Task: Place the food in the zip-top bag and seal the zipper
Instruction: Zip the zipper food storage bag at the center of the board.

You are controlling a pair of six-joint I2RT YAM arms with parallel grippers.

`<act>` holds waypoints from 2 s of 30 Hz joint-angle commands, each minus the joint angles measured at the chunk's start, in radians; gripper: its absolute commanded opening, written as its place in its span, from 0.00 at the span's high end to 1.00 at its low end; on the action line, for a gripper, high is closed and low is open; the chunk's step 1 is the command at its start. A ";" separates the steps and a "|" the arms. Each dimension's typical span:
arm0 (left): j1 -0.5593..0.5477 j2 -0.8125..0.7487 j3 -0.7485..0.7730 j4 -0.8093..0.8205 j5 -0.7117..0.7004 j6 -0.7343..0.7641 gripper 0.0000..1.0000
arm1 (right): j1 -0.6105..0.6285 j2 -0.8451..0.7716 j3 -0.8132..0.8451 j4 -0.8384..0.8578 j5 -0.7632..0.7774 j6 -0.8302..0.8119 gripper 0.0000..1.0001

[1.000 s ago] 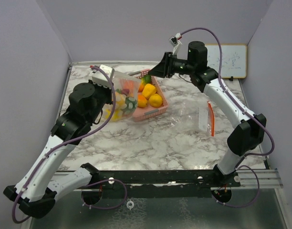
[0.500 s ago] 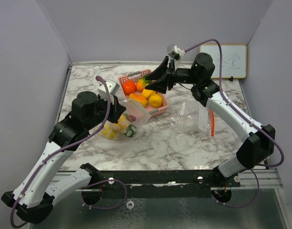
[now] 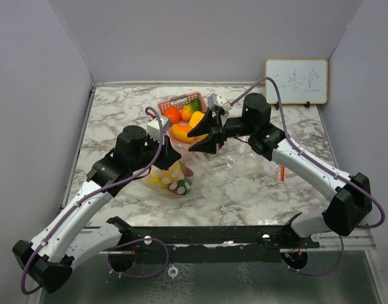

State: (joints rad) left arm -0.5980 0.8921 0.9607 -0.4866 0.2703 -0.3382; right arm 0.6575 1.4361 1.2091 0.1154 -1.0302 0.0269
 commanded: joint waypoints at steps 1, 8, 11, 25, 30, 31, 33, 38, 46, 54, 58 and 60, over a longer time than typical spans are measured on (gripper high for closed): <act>-0.003 0.013 -0.001 0.054 0.042 -0.011 1.00 | 0.016 -0.036 -0.012 -0.044 0.056 -0.067 0.49; -0.002 0.018 0.007 0.053 0.039 -0.009 1.00 | 0.040 0.013 0.025 -0.049 0.056 -0.085 0.52; -0.002 0.016 0.006 0.045 0.032 -0.007 1.00 | 0.053 0.027 0.031 -0.045 0.061 -0.085 0.55; -0.002 0.004 -0.002 0.042 0.038 -0.008 1.00 | 0.066 0.071 0.069 -0.037 0.085 -0.076 0.67; -0.002 -0.001 -0.006 0.048 0.034 -0.008 1.00 | 0.067 0.073 0.065 -0.049 0.070 -0.075 0.74; -0.002 0.001 -0.006 0.049 0.035 -0.007 1.00 | 0.067 0.073 0.065 -0.048 0.066 -0.072 0.74; -0.002 0.000 -0.005 0.048 0.036 -0.008 1.00 | 0.069 0.073 0.067 -0.048 0.065 -0.068 0.73; -0.002 -0.005 -0.013 0.053 0.035 -0.011 1.00 | 0.075 0.084 0.085 -0.064 0.068 -0.070 0.73; 0.000 -0.015 -0.014 0.059 0.030 -0.010 1.00 | 0.087 0.100 0.108 -0.111 0.109 -0.084 0.98; 0.000 -0.020 -0.017 0.047 0.013 0.015 0.77 | 0.086 0.083 0.116 -0.139 0.165 -0.075 0.98; -0.001 -0.047 -0.009 0.046 -0.037 0.079 0.50 | 0.085 0.085 0.136 -0.158 0.141 -0.062 0.98; 0.000 -0.064 -0.004 0.058 -0.059 0.112 0.48 | 0.085 0.085 0.145 -0.172 0.134 -0.061 0.98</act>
State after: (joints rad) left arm -0.5980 0.8757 0.9501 -0.4580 0.2665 -0.3027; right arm 0.7383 1.5284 1.3029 -0.0162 -0.9024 -0.0456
